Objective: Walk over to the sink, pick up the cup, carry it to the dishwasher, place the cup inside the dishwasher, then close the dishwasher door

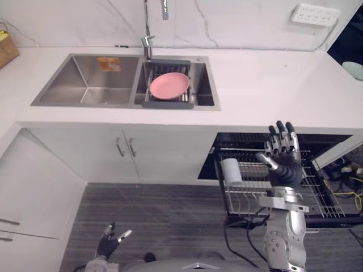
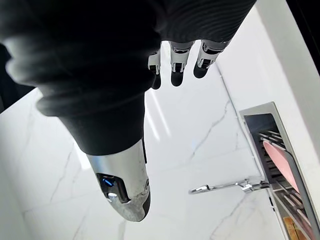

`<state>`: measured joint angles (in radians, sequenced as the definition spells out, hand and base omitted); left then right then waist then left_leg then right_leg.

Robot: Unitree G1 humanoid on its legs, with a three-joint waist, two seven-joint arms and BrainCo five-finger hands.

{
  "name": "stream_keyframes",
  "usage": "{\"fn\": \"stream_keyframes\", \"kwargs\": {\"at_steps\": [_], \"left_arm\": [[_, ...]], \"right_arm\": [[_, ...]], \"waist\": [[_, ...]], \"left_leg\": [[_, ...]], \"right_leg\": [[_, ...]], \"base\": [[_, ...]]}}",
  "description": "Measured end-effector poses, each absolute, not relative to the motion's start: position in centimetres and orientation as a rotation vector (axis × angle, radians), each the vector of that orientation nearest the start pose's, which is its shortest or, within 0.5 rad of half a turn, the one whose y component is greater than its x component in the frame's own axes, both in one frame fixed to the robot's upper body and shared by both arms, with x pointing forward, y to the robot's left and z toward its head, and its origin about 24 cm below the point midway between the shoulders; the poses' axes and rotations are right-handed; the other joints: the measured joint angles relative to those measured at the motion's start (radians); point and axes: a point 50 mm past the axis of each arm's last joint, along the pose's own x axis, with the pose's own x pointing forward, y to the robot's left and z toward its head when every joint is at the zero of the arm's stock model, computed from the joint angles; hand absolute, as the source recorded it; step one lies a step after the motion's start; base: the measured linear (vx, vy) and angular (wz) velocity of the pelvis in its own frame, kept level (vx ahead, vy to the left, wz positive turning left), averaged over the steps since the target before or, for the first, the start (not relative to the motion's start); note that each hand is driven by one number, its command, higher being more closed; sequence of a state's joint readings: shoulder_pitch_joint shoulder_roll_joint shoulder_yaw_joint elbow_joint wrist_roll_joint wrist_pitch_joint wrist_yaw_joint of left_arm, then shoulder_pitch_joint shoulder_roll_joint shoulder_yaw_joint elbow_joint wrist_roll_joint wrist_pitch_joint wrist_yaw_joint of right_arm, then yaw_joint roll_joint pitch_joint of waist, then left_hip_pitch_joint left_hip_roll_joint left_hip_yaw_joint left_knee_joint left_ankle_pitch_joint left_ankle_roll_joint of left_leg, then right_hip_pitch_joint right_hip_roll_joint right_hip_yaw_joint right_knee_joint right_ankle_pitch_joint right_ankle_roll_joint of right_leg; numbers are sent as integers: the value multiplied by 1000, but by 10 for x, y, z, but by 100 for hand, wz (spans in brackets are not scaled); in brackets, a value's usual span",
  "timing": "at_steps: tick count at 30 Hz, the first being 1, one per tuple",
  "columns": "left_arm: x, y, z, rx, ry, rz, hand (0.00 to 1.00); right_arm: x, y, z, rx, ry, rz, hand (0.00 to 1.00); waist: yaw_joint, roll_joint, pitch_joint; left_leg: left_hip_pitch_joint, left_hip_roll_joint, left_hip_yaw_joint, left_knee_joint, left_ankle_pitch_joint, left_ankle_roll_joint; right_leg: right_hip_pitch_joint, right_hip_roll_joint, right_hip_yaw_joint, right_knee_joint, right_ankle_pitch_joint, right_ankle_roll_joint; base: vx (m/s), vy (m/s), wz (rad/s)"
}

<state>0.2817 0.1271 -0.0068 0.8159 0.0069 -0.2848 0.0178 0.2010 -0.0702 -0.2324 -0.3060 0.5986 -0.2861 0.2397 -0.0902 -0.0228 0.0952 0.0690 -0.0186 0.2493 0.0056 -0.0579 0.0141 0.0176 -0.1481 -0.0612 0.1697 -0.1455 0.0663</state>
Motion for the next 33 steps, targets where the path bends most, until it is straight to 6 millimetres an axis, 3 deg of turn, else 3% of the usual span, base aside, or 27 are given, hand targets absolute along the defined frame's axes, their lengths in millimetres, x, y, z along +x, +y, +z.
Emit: {"fn": "stream_keyframes", "kwargs": {"at_steps": [2,11,20,21,33], "left_arm": [[88,200,-137,129,800,90,0],[90,191,-140,101,807,78,0],[89,191,-143,105,832,88,0],[87,191,-145,65,838,118,0],[84,197,-148,-1,875,202,0]], "right_arm": [[194,-231,104,356,-527,-80,0],[194,-233,103,347,-511,-84,0],[188,-233,97,344,-481,-59,0],[188,-230,98,337,-488,-13,0],[195,-218,99,361,-489,38,0]], "waist": [[-11,1,-1],[-19,-11,-11],[-28,-3,-16],[-16,-9,-25],[6,-11,-31]], "left_leg": [[2,2,2,-10,9,-4],[33,12,28,-33,18,-5],[39,8,51,-83,54,-6],[39,9,47,-83,57,-8],[49,11,47,-78,60,-7]], "right_leg": [[22,8,3,-51,24,23],[51,24,43,-116,72,17],[30,30,56,-138,88,36],[52,35,55,-180,112,36],[63,35,55,-179,116,35]], "base": [[4,-40,-6],[-28,-1,-14],[-53,-19,-7],[0,0,0],[-5,-6,0]]}}
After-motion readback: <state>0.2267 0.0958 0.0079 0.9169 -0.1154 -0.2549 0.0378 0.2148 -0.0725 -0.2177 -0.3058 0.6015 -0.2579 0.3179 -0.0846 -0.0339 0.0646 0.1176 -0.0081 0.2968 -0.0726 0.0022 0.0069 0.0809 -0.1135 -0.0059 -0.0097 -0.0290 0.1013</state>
